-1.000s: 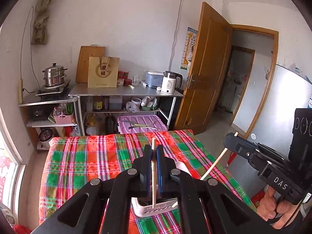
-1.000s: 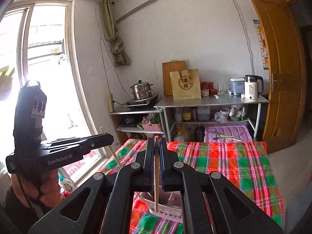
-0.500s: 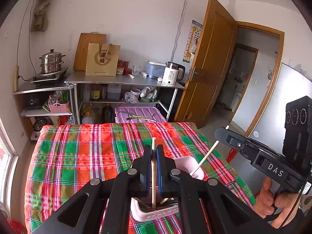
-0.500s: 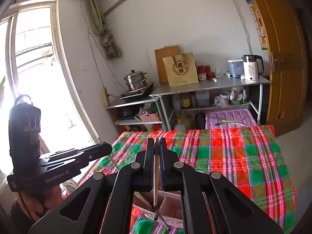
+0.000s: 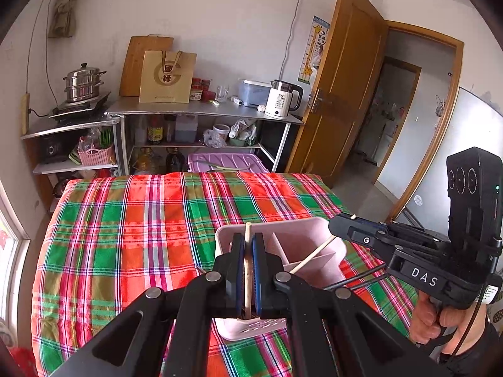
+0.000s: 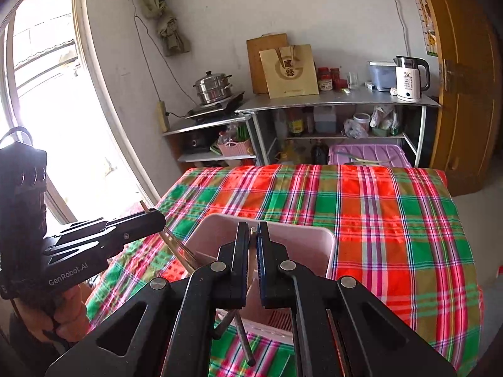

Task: Organize utensils
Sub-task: 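Open the left tool over the pink basket while the right tool drops its bamboo chopstick in, then move both open tools back down to the remaining chopsticks on the cloth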

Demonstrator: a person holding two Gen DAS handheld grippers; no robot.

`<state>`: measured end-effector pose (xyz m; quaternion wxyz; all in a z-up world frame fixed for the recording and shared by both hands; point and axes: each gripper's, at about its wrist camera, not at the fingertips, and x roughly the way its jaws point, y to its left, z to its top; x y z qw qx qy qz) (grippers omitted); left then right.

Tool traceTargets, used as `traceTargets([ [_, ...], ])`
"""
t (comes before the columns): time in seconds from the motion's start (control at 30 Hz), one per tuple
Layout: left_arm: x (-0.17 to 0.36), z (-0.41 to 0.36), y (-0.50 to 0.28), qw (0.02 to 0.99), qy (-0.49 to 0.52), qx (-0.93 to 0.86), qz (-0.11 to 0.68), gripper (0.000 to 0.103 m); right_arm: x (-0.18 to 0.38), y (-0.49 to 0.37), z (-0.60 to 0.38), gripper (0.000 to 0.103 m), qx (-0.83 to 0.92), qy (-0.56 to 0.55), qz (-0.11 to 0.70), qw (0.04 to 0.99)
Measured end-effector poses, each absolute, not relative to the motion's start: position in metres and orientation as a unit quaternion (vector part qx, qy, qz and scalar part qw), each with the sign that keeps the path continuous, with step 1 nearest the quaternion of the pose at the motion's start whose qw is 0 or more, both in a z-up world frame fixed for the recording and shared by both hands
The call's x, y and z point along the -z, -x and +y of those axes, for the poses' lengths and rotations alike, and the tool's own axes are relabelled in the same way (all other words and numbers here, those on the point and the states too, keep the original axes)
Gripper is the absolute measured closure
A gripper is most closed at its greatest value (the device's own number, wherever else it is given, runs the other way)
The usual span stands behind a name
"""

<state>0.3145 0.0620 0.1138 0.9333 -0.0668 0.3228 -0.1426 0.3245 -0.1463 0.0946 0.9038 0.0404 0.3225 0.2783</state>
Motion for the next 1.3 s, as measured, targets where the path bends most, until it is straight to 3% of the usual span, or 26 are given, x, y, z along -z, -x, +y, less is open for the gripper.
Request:
traceTargets([
  [0.1,-0.108,0.061,-0.314,0.932,0.064,0.136,0.33,0.098,-0.094,-0.322,-0.148,0.098,-0.275,-0.039,0.327,0.903],
  [0.2,-0.109,0.064,-0.309,0.934,0.067,0.134,0.325,0.098,-0.1,-0.316,-0.155,0.089,-0.276,-0.045,0.318,0.906],
  [0.4,-0.127,0.071,-0.287,0.941,0.077,0.131,0.301,0.088,-0.123,-0.293,-0.176,0.089,-0.27,-0.052,0.286,0.918],
  [0.63,-0.14,0.076,-0.236,0.951,0.081,0.123,0.272,0.086,-0.137,-0.241,-0.206,0.089,-0.261,-0.053,0.25,0.931],
  [1.3,-0.063,0.036,-0.112,0.937,0.083,0.149,0.304,0.084,-0.054,-0.136,-0.264,0.089,-0.22,-0.059,0.292,0.929],
])
